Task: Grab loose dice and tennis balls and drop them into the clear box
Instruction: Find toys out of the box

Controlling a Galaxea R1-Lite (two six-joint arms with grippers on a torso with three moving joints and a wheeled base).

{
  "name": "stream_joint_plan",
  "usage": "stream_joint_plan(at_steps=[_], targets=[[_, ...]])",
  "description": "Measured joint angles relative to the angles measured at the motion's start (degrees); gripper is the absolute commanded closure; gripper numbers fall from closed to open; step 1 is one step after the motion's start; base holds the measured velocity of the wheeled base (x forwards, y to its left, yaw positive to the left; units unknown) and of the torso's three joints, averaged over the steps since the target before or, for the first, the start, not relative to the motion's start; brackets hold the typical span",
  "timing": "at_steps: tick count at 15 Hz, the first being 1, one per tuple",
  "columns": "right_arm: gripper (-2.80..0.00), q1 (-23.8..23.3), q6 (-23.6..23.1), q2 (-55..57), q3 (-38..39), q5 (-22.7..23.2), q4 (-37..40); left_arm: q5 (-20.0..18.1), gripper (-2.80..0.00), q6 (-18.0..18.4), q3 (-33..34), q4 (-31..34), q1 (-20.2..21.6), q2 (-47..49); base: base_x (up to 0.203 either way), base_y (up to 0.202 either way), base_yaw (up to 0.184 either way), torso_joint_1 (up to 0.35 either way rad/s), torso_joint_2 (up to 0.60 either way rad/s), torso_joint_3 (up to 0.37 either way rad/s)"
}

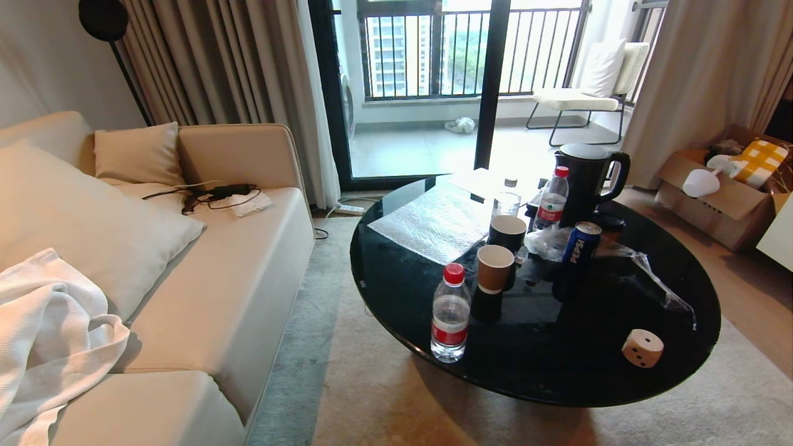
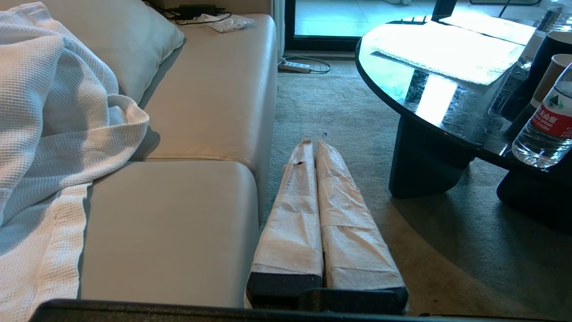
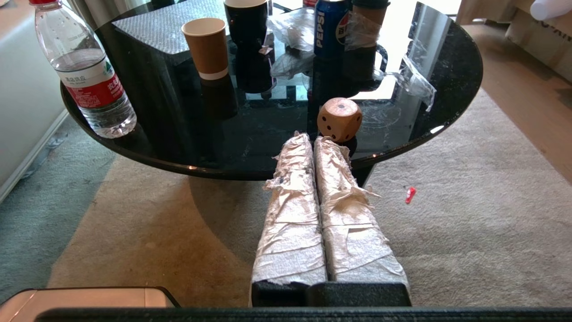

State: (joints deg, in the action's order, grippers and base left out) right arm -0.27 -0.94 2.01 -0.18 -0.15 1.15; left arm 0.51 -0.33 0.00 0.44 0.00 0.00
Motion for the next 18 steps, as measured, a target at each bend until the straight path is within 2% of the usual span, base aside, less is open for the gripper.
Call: stream_joint_plan(at_steps=[18], targets=[[0.0,0.0,-0.1,0.0,0.0,0.1,-0.1,0.0,0.0,0.2,0.0,0.0,0.0,0.0,0.0,0.0,0.0,0.0,0.0,0.0]])
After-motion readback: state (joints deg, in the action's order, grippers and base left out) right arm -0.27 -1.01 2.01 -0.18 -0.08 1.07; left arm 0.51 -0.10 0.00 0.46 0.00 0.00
